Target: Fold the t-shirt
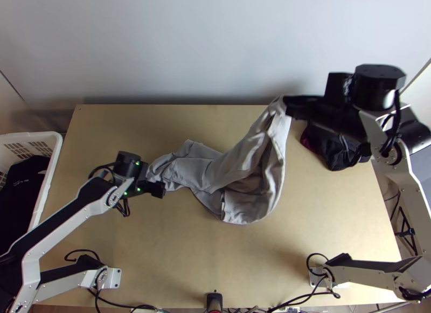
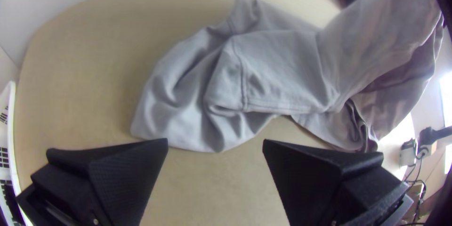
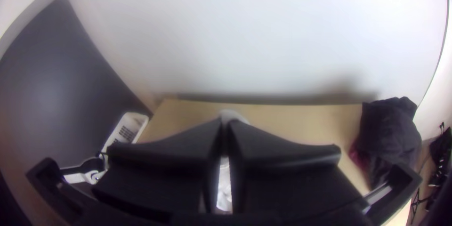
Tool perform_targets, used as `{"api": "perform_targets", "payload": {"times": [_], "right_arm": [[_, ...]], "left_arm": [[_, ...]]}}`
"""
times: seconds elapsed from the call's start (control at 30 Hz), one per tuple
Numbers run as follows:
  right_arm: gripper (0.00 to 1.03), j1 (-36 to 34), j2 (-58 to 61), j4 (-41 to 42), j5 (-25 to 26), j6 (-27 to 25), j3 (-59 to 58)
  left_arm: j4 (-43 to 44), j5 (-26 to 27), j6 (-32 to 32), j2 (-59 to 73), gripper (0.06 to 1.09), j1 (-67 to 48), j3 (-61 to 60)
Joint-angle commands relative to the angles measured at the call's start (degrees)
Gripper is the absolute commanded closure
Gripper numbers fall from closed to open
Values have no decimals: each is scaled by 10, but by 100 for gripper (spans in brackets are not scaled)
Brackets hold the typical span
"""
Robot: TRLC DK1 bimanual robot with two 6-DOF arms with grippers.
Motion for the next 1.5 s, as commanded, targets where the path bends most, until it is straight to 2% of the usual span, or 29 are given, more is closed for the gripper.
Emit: {"api": "perform_targets", "payload": {"times": [0.0,0.13,0.3,0.4,0.5,0.8,1.03,1.17,1.3,1.47], "right_arm": [[100,-3,27,0,19,12,62],[100,-3,25,1,20,17,51],[100,-28,22,7,24,19,55],[100,-36,23,10,25,21,61],[100,-35,22,12,26,24,60],[100,-47,16,10,26,41,51],[100,-50,9,0,25,44,49],[100,-49,-4,-2,25,49,26],[100,-48,-18,-1,25,50,1],[100,-49,-24,3,26,49,-11]], "left_arm": [[14,1,7,-4,11,-85,-15],[12,0,7,-5,11,-159,0],[-17,2,7,7,11,-194,56],[-15,20,-5,15,11,-230,76],[5,17,-16,53,11,-282,76],[72,-53,10,164,11,-381,97],[144,-92,43,199,11,-403,111],[181,-92,75,199,11,-398,107],[178,-86,73,209,11,-396,119],[116,-26,26,221,11,-392,168]]}}
